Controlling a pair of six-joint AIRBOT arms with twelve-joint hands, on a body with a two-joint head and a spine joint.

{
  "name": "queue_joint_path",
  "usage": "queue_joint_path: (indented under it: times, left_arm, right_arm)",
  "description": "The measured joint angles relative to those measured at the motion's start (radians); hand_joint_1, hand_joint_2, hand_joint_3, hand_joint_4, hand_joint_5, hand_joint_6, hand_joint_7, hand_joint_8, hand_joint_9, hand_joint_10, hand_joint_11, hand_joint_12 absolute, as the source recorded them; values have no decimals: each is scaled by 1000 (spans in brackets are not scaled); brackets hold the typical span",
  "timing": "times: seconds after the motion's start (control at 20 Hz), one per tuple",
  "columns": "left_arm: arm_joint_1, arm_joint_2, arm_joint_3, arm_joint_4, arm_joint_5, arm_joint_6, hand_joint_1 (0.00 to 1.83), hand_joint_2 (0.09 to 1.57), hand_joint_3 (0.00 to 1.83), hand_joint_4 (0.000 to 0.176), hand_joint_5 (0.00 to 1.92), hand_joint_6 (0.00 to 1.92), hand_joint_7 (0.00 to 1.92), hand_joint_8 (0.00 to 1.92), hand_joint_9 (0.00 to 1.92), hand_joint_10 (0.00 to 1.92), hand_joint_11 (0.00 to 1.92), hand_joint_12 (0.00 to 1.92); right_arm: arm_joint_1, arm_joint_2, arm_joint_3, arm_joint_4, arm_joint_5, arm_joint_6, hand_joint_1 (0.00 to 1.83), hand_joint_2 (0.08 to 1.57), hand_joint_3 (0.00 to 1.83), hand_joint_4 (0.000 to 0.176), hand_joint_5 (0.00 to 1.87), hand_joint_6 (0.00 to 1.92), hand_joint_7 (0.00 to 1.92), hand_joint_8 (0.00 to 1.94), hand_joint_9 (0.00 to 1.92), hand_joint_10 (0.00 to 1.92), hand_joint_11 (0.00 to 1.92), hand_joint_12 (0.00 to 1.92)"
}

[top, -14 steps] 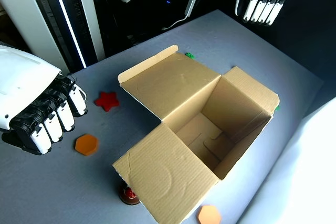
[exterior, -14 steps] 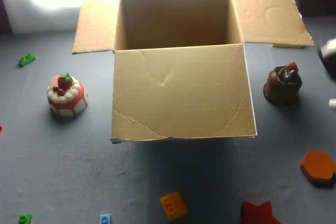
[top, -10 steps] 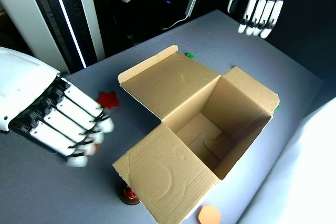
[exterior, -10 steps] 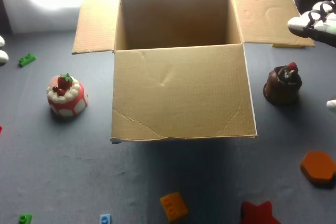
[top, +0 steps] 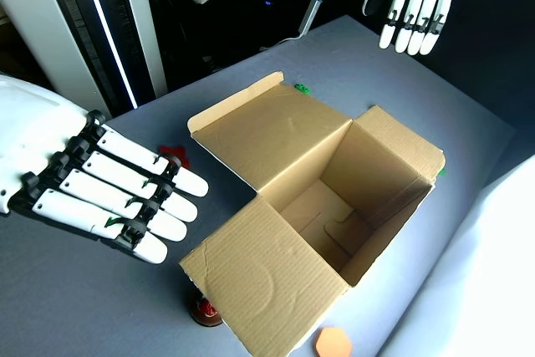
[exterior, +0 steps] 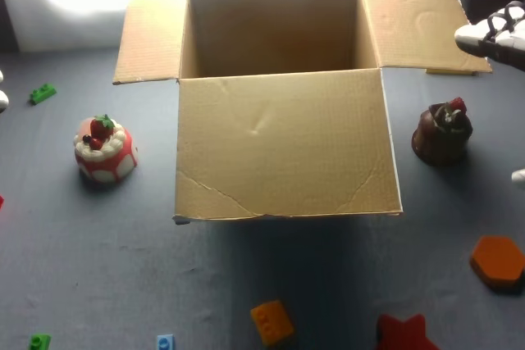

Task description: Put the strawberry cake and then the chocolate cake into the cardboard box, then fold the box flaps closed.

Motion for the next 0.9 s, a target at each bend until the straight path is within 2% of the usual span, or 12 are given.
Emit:
queue_joint_path:
  times: [0.05, 0.1, 0.15, 0.2, 0.35, 0.4, 0.55, 0.6, 0.75, 0.85, 0.9]
  left_arm:
    - [0, 0, 0, -2, -5, -5, 731, 1138, 0, 38, 38, 0, 20, 0, 53, 1, 0, 446]
    - [0, 2, 0, 0, -10, -7, 813, 1102, 0, 50, 28, 0, 3, 0, 15, 0, 0, 359]
    - [0, 4, 0, 1, -14, -10, 907, 1084, 0, 52, 34, 2, 0, 0, 2, 0, 0, 259]
    - [0, 5, 0, 6, -17, -10, 932, 1077, 0, 55, 31, 0, 0, 0, 0, 0, 0, 237]
    - [20, 5, -10, 10, -13, -11, 1132, 1025, 0, 41, 48, 6, 9, 2, 9, 2, 0, 283]
    - [32, 5, -19, 11, -12, -10, 1137, 1007, 0, 44, 48, 4, 10, 1, 12, 2, 0, 347]
    - [98, 5, -28, -39, 6, 15, 1141, 1023, 0, 45, 51, 4, 10, 2, 16, 3, 0, 358]
    - [141, 4, -28, -59, 20, 51, 1164, 1011, 0, 44, 46, 1, 4, 0, 8, 1, 0, 314]
    - [244, -13, -28, -125, 71, 129, 1168, 1009, 0, 41, 31, 3, 0, 0, 0, 0, 0, 244]
    - [327, -46, -26, -212, 115, 155, 1188, 1004, 0, 43, 45, 4, 2, 0, 6, 2, 0, 300]
    - [365, -64, -25, -262, 131, 179, 1195, 1013, 0, 39, 42, 2, 0, 0, 0, 0, 0, 253]
  right_arm:
    - [0, -1, 0, 54, 10, -52, 854, 971, 0, 16, 9, 1, 54, 0, 55, 1, 0, 466]
    - [-4, -1, 0, 106, 29, -107, 947, 948, 0, 15, 1, 0, 55, 0, 48, 0, 0, 420]
    - [-4, -1, 0, 153, 45, -152, 1038, 956, 0, 20, 0, 0, 53, 0, 42, 0, 0, 374]
    - [-4, 0, 2, 229, 63, -217, 1080, 965, 0, 23, 0, 0, 55, 0, 39, 0, 0, 337]
    - [-4, 0, 2, 374, 82, -307, 1145, 981, 3, 23, 0, 0, 26, 1, 26, 2, 0, 159]
    - [-4, 0, 2, 430, 82, -341, 1150, 993, 6, 21, 0, 0, 26, 0, 31, 3, 0, 31]
    - [-15, 0, 2, 642, 80, -482, 1190, 978, 0, 14, 0, 0, 44, 6, 56, 13, 2, 1]
    - [-18, 1, 3, 696, 82, -520, 1198, 983, 0, 12, 0, 0, 52, 9, 66, 17, 10, 5]
    - [-26, 2, 2, 716, 88, -521, 1204, 977, 0, 11, 12, 5, 49, 6, 74, 19, 22, 11]
    - [-26, 1, 2, 742, 95, -521, 1195, 979, 0, 10, 2, 0, 51, 6, 57, 11, 11, 10]
    - [-26, 1, 2, 764, 98, -521, 1191, 984, 1, 11, 0, 0, 53, 6, 55, 10, 8, 10]
